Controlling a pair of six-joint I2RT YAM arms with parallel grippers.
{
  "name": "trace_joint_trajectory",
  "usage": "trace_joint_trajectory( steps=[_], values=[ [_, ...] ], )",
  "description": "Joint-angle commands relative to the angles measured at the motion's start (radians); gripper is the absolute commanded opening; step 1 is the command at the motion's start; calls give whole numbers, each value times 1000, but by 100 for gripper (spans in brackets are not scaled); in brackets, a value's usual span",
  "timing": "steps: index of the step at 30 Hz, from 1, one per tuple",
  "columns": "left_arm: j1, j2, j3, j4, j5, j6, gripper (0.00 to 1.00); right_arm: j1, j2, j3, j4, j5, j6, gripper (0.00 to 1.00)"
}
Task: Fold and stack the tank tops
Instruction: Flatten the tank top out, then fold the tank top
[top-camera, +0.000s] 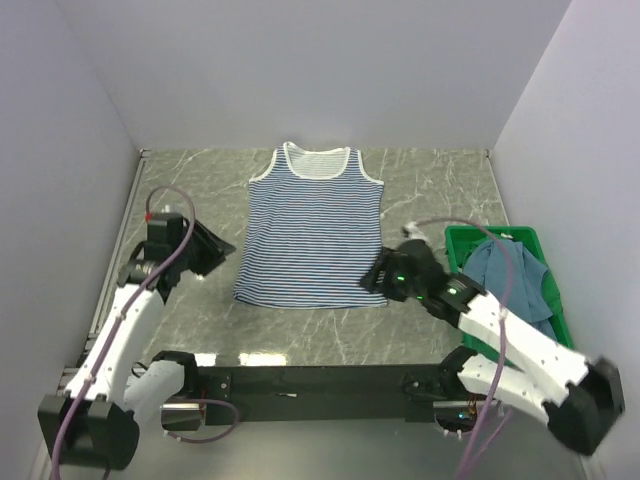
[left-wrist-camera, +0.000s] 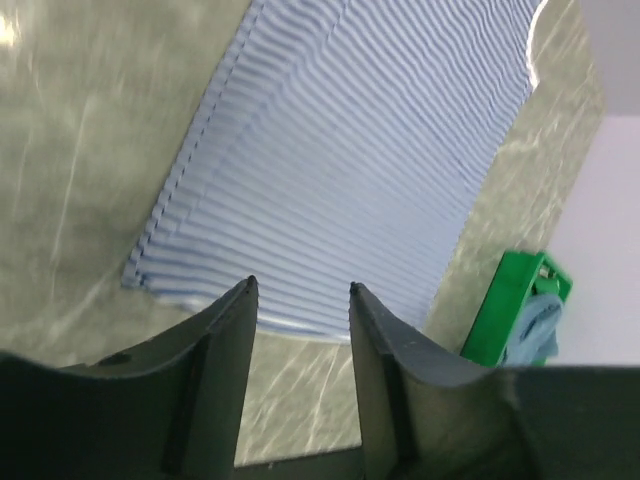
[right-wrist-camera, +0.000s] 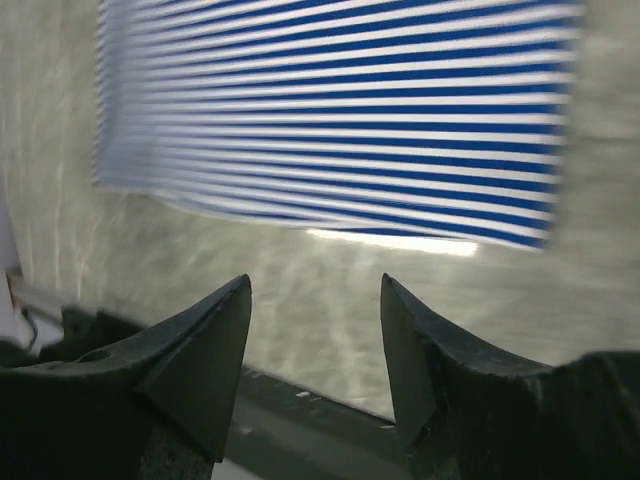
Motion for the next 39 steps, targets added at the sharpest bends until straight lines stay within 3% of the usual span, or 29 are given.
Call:
trace_joint_trajectory(
  steps=[1, 5, 9, 17, 26, 39],
  values=[
    [18, 135, 146, 1, -85, 111, 45, 216, 241, 233, 54, 218, 44, 60],
    [99, 340, 342, 7, -133, 133, 39, 386, 544, 509, 91, 288, 2, 54],
    [203, 434, 462, 17, -93, 104, 34, 501, 866, 854, 53, 335, -57, 49],
    [309, 516, 615, 17, -27, 84, 33, 560, 1147, 1148, 3, 354, -90, 43],
    [314, 539, 551, 82, 28, 61, 30, 572, 1344, 1287, -9, 329, -94, 40],
    [314, 547, 433, 143, 57, 68, 28, 618, 1373, 1192, 8, 291, -54, 40]
  ],
)
